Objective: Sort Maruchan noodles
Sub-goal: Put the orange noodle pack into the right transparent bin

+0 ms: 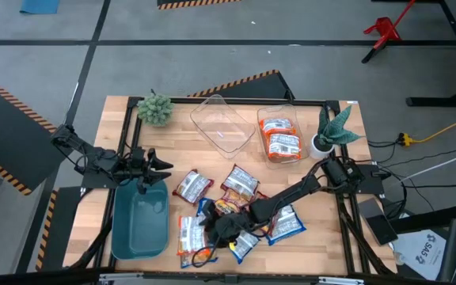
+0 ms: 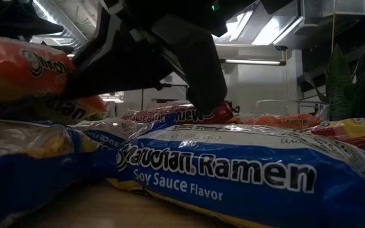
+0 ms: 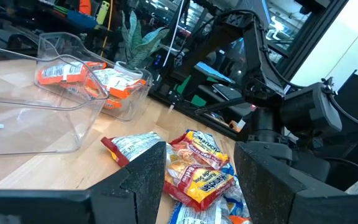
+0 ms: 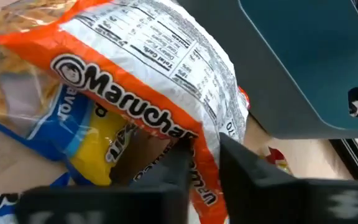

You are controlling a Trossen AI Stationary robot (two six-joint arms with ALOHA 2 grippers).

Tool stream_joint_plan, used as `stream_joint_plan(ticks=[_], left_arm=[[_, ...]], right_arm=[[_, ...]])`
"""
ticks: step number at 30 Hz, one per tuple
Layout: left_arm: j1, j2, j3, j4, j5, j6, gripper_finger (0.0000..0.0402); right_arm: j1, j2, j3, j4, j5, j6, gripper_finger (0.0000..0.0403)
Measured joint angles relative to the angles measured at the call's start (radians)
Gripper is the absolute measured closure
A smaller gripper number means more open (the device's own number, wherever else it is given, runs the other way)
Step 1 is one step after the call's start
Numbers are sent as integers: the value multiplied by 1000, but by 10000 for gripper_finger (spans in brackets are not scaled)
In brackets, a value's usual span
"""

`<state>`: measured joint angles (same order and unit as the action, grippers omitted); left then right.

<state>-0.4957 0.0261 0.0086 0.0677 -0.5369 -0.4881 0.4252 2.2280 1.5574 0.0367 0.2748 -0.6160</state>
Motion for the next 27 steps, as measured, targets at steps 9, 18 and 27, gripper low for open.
stream_joint_plan(ticks=[9,18,27], left_arm=[[0,0,0,0,0,0,217],[0,0,0,0,-1,1,217],[0,0,0,0,-1,4,217]], right_arm=[[26,-16,-2,21,197,130,400],[56,-131,-1,-80,536,266,402],[44,-251,0,-493,902,594,403]])
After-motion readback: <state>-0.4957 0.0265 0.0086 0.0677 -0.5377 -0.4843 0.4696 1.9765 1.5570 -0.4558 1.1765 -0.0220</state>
